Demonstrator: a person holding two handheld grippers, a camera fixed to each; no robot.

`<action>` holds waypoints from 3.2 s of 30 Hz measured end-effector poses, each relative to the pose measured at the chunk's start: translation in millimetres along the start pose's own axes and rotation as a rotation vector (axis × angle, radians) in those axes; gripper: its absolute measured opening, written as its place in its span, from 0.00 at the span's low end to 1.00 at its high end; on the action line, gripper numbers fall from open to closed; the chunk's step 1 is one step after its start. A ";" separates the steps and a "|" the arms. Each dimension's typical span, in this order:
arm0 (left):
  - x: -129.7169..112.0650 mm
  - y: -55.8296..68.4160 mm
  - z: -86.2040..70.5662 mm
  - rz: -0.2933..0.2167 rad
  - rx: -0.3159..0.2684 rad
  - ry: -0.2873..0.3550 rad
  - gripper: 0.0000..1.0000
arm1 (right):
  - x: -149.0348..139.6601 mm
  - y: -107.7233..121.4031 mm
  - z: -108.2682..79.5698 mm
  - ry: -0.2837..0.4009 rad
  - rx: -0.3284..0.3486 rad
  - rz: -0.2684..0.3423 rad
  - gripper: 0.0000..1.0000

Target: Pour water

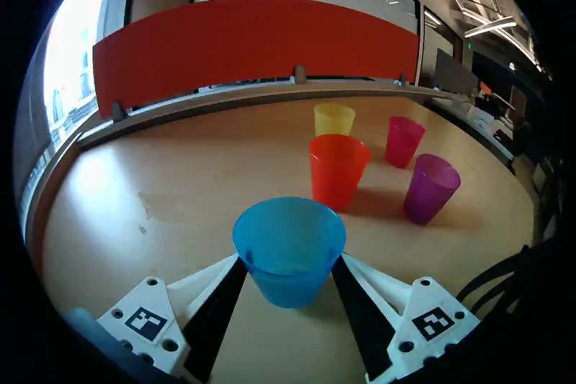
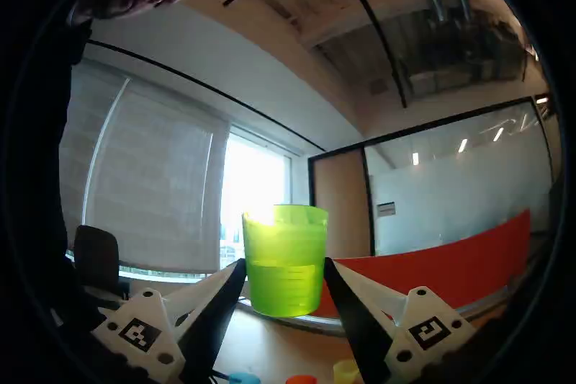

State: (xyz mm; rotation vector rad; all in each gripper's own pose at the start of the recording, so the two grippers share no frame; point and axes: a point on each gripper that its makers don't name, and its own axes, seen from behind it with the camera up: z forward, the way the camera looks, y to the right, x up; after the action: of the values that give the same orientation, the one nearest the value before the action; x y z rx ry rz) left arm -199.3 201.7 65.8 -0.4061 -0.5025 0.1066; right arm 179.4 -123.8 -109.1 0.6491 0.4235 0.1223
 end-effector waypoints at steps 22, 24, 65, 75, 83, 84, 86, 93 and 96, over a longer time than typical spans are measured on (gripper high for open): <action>-5.2 -4.7 -0.2 0.001 0.022 -0.015 0.88 | -3.5 -3.5 0.7 -0.005 -0.001 -0.002 0.81; -3.8 -6.5 -2.0 0.000 0.028 -0.012 0.89 | -3.1 -3.7 0.8 -0.004 -0.001 -0.003 0.81; 12.0 -17.9 -29.5 -0.007 0.055 0.026 0.91 | 4.8 -13.1 5.7 0.007 0.012 -0.004 0.81; 13.8 -17.4 -30.2 0.003 0.060 0.034 0.92 | 4.3 -17.0 8.0 0.017 0.016 0.006 0.81; 13.0 -19.5 -31.9 0.007 0.062 0.036 0.92 | 5.3 -19.4 7.1 0.028 0.019 0.011 0.81; 13.0 -19.6 -31.9 0.007 0.062 0.037 0.92 | 5.3 -19.6 6.5 0.029 0.019 0.011 0.81; 12.9 -19.9 -31.8 0.008 0.063 0.038 0.92 | 5.1 -19.9 4.8 0.032 0.017 0.011 0.81; 11.8 -18.9 -31.7 0.009 0.063 0.043 0.92 | 1.8 -20.7 -6.0 0.029 0.003 0.012 0.81; 10.3 -17.5 -31.8 0.014 0.060 0.043 0.92 | 1.5 -20.3 -11.9 0.030 -0.008 0.013 0.81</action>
State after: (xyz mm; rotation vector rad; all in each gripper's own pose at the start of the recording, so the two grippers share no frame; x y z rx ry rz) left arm -174.7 176.6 52.1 -0.3527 -0.4534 0.1256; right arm 175.4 -132.9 -130.5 0.6425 0.4474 0.1465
